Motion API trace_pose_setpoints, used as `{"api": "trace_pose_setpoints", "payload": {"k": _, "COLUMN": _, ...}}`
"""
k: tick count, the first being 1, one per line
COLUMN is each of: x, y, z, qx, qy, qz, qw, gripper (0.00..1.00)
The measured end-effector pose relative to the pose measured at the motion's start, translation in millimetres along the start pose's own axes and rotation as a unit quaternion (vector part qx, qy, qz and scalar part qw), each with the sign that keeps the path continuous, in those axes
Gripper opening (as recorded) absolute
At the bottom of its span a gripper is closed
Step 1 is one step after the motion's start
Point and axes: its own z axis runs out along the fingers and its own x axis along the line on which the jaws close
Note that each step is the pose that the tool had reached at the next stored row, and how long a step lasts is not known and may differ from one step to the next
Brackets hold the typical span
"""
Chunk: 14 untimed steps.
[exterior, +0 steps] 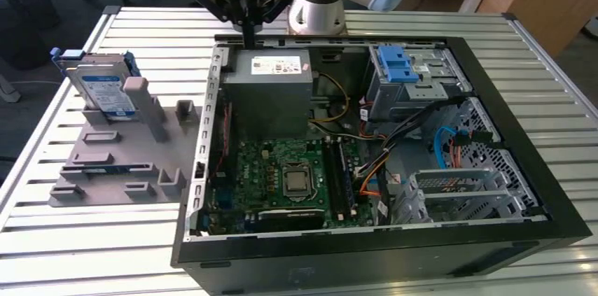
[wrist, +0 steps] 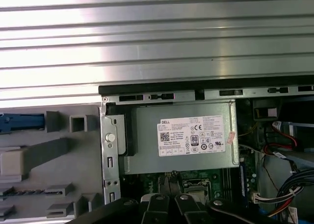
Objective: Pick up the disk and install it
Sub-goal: 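Reach for the disk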
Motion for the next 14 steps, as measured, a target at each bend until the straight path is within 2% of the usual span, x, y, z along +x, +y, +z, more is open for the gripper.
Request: {"api": "trace_pose_setpoints", "payload": {"k": 14, "x": 24.0, "y": 2.8, "z": -0.3, "qx": 0.0, "qy": -0.0001, "qz": 0.0, "qw": 1.0, "gripper": 0.11}}
